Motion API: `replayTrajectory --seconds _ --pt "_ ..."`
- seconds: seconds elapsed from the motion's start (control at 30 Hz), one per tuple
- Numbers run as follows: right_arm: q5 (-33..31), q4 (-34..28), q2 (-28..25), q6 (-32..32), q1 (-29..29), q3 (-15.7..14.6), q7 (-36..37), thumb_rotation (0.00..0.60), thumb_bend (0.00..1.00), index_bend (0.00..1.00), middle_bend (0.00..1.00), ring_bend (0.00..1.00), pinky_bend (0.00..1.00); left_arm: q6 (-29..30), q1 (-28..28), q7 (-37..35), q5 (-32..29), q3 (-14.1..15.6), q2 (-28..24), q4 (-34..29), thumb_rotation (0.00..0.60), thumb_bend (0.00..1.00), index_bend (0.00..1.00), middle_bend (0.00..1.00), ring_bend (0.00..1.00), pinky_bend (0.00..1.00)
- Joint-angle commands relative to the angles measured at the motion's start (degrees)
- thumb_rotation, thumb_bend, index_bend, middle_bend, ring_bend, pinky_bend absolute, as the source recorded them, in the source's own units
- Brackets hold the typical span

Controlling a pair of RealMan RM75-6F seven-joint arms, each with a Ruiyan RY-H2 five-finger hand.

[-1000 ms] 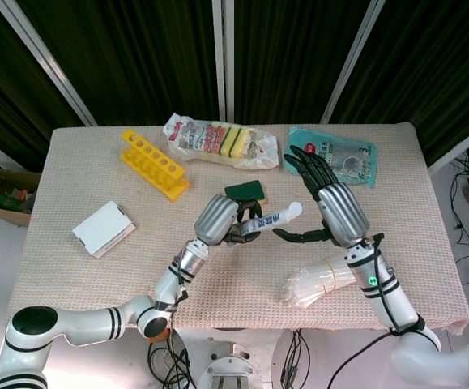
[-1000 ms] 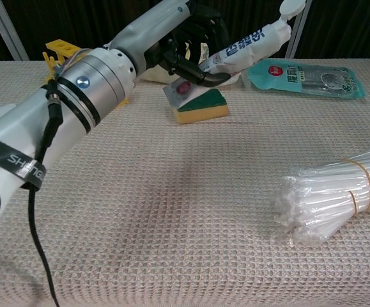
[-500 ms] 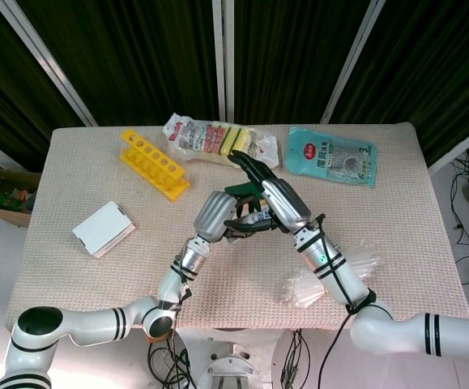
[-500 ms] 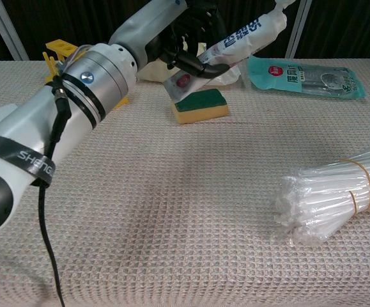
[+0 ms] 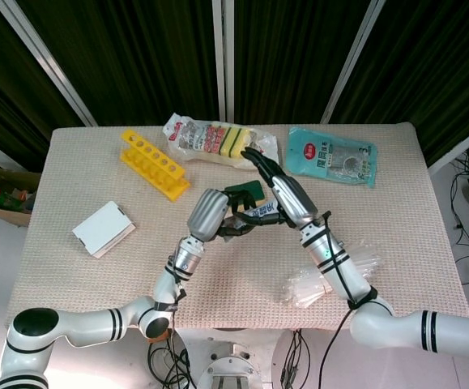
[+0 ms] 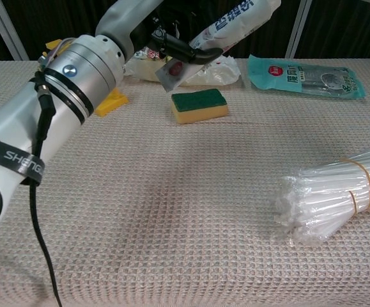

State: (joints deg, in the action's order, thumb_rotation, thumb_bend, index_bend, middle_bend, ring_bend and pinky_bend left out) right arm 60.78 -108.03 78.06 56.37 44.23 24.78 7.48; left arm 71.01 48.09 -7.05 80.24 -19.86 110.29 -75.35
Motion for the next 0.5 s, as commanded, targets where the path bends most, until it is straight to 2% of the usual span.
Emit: replayTrajectory --seconds 0.03,0.5 --pt "-0.2 0.5 -0.3 0.0 -0.3 -0.4 0.5 0.247 0.0 0.0 0.0 0.0 0.0 0.2 -0.1 -0.3 0.0 0.1 0.0 0.1 0.6 0.42 0.8 0.88 0.76 0.8" --pt "1.0 2.7 0.1 0.2 -1.4 -1.7 4.7 0.242 0.0 0.0 0.0 0.0 0.0 1.3 -0.3 -1.6 0.3 -0.2 -0.6 -0.1 0.6 0.42 0.81 0.88 0.76 0.8"
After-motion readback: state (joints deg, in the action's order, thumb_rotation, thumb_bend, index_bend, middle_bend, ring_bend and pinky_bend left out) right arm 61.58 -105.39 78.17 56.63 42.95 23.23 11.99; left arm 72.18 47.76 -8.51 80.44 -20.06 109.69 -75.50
